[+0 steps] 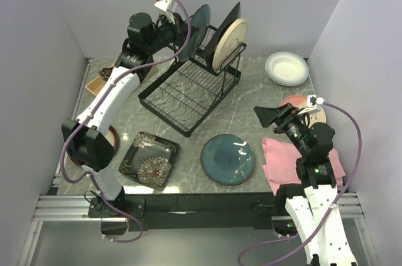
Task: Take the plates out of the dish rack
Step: Unload the plate from the dish rack.
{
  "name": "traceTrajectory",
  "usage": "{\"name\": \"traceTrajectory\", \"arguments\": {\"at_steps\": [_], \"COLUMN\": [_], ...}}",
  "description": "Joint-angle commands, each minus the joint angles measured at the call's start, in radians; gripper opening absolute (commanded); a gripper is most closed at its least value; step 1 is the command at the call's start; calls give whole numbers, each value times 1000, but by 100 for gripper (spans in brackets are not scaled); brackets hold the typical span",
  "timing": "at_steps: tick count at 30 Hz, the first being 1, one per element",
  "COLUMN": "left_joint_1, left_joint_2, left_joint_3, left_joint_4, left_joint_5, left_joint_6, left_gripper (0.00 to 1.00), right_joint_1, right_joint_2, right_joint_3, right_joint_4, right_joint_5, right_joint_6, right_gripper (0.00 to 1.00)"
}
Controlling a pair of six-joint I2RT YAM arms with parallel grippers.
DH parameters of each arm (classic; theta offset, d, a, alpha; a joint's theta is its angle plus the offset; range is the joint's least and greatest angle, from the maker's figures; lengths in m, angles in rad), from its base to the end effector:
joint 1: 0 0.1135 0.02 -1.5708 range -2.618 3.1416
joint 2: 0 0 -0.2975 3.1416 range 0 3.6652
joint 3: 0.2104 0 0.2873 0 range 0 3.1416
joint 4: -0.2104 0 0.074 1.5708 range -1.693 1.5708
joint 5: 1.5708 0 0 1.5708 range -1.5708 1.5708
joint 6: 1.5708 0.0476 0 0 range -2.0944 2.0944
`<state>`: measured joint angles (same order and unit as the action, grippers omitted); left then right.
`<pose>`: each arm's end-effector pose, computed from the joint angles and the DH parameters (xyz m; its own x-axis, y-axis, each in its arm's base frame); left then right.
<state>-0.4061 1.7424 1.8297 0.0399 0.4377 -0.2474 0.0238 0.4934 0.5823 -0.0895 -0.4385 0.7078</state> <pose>0.4161 -0.2009 0.5058 -0.0692 -0.2117 -0.9749 0.7499 0.6334 -0.1908 0.1491 0.0238 0.3390 -0.2904 0.5819 -0.7596 -0.3385 0.6800 0.6504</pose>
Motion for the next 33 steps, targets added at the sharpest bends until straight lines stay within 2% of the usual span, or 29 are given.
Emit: {"name": "traceTrajectory", "arguments": {"at_steps": [1,9,20,23,27,28,33], "left_joint_1": [0,-2,-19,-60,-201,-226,-391], "left_joint_2": [-126,-168,-322,-382,-475,-509,-627], "left_joint_3": [16,37,-66,-136,-246,-280,-431], "left_joint_4": [209,121,23,-1,-32,-37,-77], "left_joint_5": [-51,-120,-223,-309,-502,-584,-793], "left_joint_6": [48,143,289,339,447,456,481], "left_gripper": [1,1,1,1,1,1,1], "right_joint_1": [4,5,5,5,5,5,4], "right_joint_2": [-9,-9,2,11,27,27,14], "right_joint_3": [2,4,1,8,21,24,31], "right_joint_4": [36,36,45,40,36,31,22], "right_joint_5": [-6,-9,-19,-23,-40,-43,-43], "right_joint_6": [-11,-10,1,7,18,19,24], "right_gripper": [100,100,100,100,100,100,100]}}
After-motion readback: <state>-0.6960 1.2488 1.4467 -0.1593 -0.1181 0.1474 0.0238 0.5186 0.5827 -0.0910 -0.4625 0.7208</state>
